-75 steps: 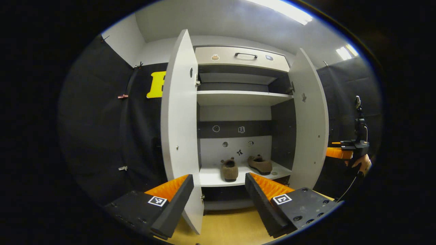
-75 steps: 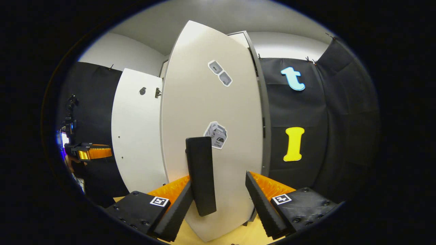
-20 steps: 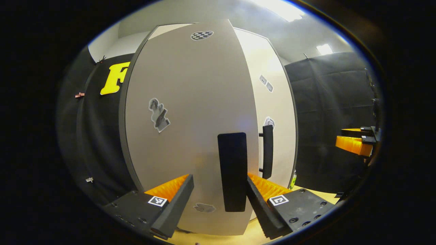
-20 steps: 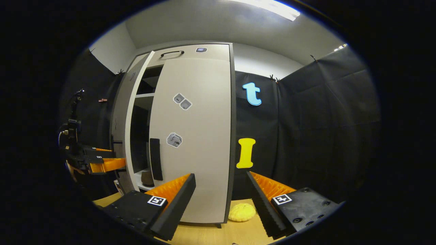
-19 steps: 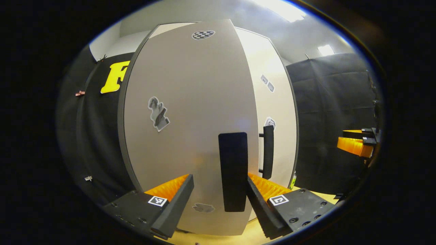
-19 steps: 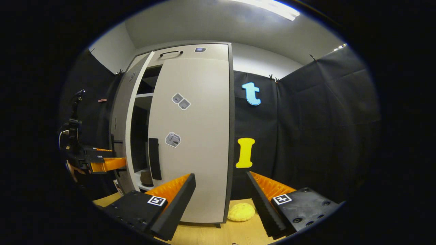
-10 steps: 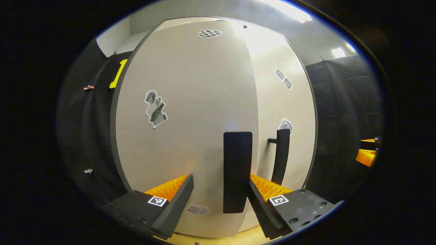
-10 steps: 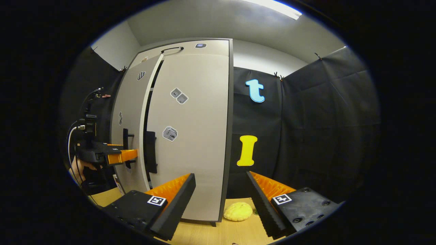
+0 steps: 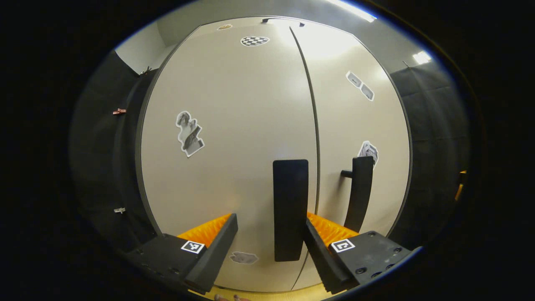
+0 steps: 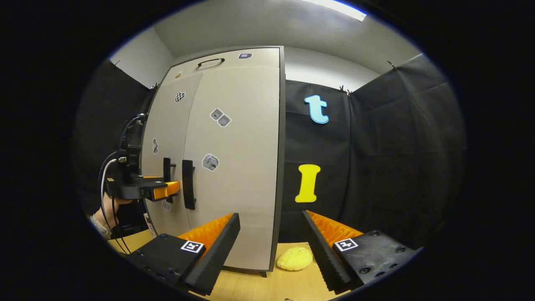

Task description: Grab one shoe with the right hand and put it into the shoe cabinet, grab the other shoe with the left hand and put it into the shoe cabinet; then close the right door with the right hand and the left door with the left hand.

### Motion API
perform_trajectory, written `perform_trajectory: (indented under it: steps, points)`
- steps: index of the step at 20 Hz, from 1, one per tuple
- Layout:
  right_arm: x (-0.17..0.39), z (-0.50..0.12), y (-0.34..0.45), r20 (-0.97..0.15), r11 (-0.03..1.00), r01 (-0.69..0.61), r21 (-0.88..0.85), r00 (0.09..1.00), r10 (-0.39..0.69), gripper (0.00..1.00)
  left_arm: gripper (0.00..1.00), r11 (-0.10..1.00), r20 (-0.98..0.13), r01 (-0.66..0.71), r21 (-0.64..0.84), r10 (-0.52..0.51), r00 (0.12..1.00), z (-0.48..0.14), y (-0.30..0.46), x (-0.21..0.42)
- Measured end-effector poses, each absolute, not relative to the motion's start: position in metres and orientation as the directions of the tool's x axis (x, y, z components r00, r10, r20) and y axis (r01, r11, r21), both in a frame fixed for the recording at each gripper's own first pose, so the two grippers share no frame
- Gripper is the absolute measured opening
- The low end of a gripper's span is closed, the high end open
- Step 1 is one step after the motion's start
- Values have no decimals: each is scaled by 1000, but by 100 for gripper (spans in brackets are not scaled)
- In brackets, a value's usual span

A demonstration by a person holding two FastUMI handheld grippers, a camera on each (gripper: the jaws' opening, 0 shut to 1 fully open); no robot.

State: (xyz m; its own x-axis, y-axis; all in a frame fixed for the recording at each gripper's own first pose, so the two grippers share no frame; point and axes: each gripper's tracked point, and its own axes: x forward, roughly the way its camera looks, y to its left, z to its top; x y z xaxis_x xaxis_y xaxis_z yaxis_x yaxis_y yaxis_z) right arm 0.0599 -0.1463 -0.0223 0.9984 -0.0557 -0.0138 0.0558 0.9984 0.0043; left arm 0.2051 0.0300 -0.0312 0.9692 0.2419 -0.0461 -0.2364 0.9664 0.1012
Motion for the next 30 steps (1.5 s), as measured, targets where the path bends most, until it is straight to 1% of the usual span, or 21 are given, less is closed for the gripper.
perform_trajectory:
  steps: [3,5,11,12,14,16,21,27,28,30]
  points:
    - [60,-21,-138,-14,1000,29,11,999,-29,97,94,974,-14,-213,74,215,977,-22,26,202]
    - [61,-19,-127,-12,1000,0,20,1000,0,97,94,976,-20,-205,72,207,978,-20,24,186]
    - [73,-17,-70,-8,992,-124,29,992,124,97,94,975,-36,-205,79,209,977,-17,29,103]
    - [74,-18,-59,-9,989,-144,32,989,145,97,94,972,-32,-220,84,224,974,-14,35,88]
    - [73,-16,-42,-5,984,-175,31,984,176,97,94,962,-1,-258,92,259,966,-5,46,61]
    - [71,-16,-28,-5,980,-196,30,981,196,97,93,961,33,-265,83,263,964,5,49,40]
    - [63,-10,-7,3,976,-215,33,977,215,97,95,972,46,-227,52,225,973,10,51,15]
    - [53,-10,-2,-11,980,-194,43,981,194,97,95,974,17,-209,81,209,978,3,53,2]
    - [51,-10,-3,-13,981,-188,45,982,188,97,96,977,15,-198,81,198,980,3,51,2]
    - [49,-9,-3,-12,983,-179,50,984,179,98,95,978,16,-189,85,189,982,4,49,0]
